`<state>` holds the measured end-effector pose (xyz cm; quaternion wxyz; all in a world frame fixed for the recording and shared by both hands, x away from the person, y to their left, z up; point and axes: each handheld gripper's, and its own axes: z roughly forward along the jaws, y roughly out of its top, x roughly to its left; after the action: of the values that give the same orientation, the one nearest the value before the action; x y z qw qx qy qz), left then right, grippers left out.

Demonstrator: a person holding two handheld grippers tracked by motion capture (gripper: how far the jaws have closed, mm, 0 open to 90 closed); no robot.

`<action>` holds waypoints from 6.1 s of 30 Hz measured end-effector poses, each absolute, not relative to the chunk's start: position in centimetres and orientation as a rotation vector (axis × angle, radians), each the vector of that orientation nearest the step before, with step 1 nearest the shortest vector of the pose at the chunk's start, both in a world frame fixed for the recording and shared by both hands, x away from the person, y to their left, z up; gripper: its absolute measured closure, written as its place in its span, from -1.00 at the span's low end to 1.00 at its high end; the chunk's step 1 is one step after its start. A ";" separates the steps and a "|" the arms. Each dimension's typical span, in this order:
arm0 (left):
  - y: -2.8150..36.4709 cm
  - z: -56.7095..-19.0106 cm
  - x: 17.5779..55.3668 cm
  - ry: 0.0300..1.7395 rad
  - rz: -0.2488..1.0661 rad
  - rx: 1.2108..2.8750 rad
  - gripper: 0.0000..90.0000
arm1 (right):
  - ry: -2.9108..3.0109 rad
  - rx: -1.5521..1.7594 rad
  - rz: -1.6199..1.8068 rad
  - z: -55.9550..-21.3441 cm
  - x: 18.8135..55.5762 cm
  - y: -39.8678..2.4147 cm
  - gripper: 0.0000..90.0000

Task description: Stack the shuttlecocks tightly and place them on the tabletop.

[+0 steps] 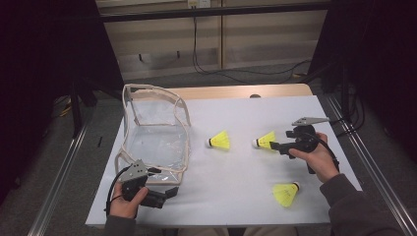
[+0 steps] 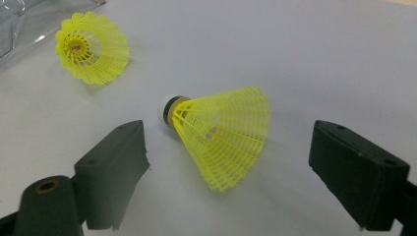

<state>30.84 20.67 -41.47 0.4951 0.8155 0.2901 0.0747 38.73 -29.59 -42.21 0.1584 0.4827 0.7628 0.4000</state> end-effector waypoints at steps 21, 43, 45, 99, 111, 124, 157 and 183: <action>20.7 -41.4 30.8 0.702 0.180 1.978 -0.93 | 2.237 1.381 1.162 -42.9 39.0 -28.5 -0.07; 20.7 -41.4 30.8 0.700 0.178 1.975 -0.93 | 2.286 1.332 1.175 -43.4 39.2 -28.0 0.52; 20.7 -41.4 30.8 0.700 0.178 1.974 -0.93 | 2.292 1.330 1.174 -43.4 39.2 -28.0 0.57; 20.8 -41.4 30.8 0.700 0.179 1.961 -0.93 | 2.335 1.237 1.232 -42.4 39.4 -27.7 0.98; 20.8 -41.3 30.8 0.700 0.178 1.962 -0.93 | 2.350 1.207 1.241 -41.8 39.8 -26.9 0.98; 20.8 -41.4 30.8 0.698 0.179 1.962 -0.93 | 2.375 1.172 1.252 -41.5 40.2 -25.9 0.99; 20.8 -41.3 30.8 0.696 0.184 1.965 -0.93 | 2.407 1.128 1.259 -40.9 41.3 -24.0 0.99; 20.9 -41.2 30.8 0.695 0.183 1.967 -0.93 | 2.413 1.112 1.277 -40.4 41.8 -22.8 0.99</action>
<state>30.79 20.89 -41.23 0.5002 0.8134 0.2873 0.0757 41.78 -22.76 -40.44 0.0965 0.3756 0.8147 0.4312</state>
